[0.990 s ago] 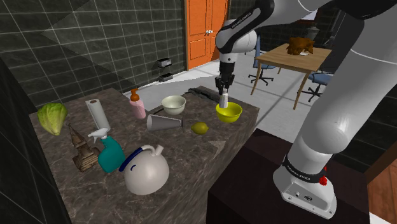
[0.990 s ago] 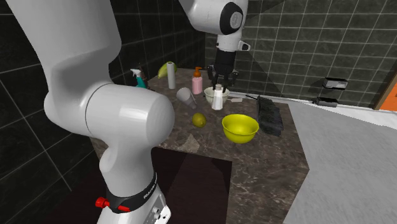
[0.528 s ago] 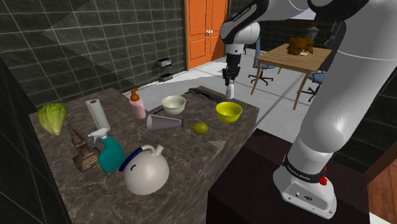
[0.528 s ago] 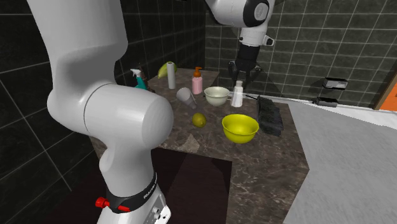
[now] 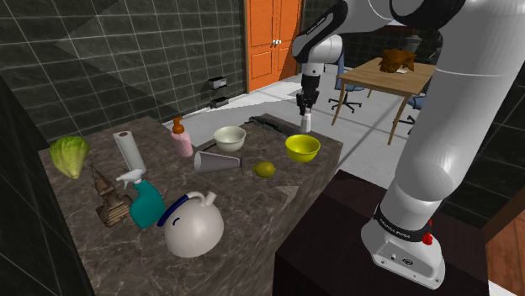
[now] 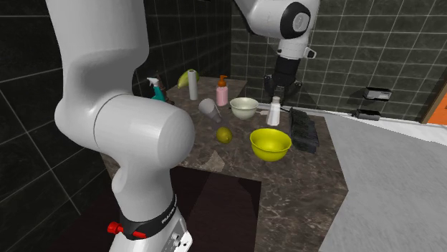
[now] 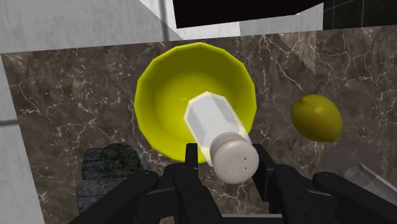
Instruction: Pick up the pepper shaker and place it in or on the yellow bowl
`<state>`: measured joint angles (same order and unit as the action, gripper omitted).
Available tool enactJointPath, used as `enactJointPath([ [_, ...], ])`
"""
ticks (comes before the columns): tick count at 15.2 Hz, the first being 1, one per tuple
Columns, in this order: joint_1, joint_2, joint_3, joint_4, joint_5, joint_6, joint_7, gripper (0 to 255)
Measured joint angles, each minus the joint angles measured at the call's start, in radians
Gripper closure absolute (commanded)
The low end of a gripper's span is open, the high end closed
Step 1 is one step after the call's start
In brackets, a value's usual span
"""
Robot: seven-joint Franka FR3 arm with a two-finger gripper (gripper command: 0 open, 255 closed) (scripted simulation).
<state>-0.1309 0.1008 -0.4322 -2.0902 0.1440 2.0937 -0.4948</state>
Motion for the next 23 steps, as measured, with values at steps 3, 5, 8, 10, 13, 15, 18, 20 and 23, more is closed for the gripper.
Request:
enactJointPath([
  [3,-0.004,0.023,0.0,-0.018,0.014,0.038,-0.016,255],
  [5,-0.005,0.04,0.003,-0.028,0.025,0.062,-0.023,255],
  [8,-0.006,0.06,0.006,-0.048,0.04,0.099,-0.034,255],
  [10,-0.009,0.083,0.009,-0.049,0.054,0.12,-0.046,255],
  [13,-0.013,0.11,0.014,-0.065,0.073,0.159,-0.062,255],
  [15,-0.014,0.119,0.016,-0.066,0.079,0.168,-0.067,255],
  [18,-0.015,0.121,0.016,-0.067,0.081,0.172,-0.068,255],
  [20,-0.015,0.122,0.016,-0.067,0.081,0.172,-0.068,255],
  [23,-0.015,0.122,0.016,-0.067,0.081,0.172,-0.068,0],
])
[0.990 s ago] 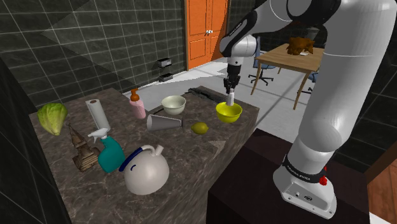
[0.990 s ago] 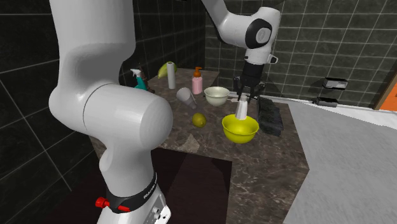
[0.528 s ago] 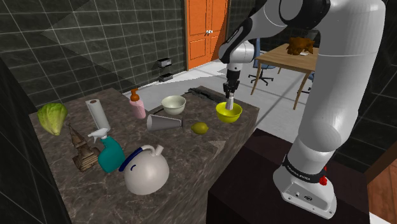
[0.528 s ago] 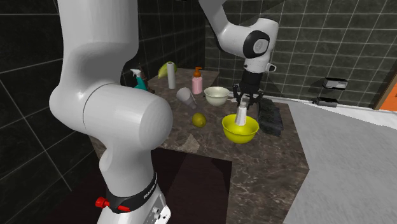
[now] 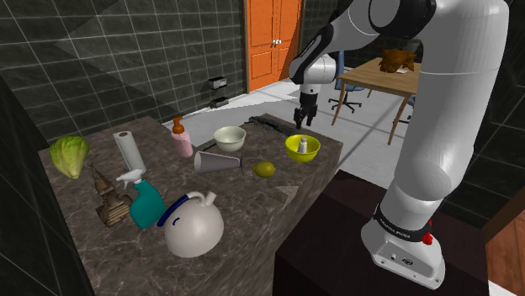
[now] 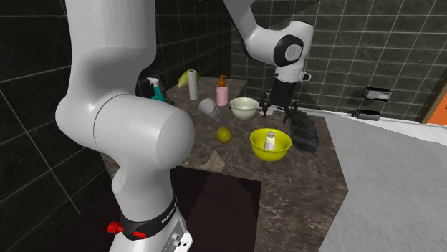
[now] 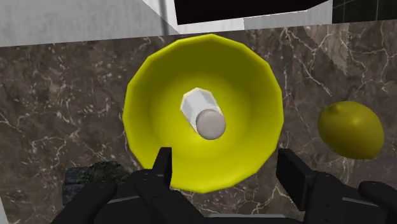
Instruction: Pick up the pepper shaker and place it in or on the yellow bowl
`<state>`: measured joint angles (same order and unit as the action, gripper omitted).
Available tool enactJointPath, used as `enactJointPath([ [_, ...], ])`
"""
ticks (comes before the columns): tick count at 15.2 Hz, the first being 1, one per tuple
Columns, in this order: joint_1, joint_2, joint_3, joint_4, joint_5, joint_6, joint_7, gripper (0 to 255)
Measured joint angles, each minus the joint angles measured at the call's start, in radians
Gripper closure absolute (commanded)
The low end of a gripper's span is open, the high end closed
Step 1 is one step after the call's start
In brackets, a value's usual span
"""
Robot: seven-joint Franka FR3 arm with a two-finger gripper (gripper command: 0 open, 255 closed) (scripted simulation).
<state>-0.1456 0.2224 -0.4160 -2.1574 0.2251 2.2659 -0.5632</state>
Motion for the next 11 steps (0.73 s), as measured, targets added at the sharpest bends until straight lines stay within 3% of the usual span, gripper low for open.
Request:
enactJointPath([
  [4,0.0,0.0,0.0,0.0,0.0,0.0,0.0,0],
  [11,0.004,-0.068,-0.017,0.052,-0.049,-0.11,0.032,0],
])
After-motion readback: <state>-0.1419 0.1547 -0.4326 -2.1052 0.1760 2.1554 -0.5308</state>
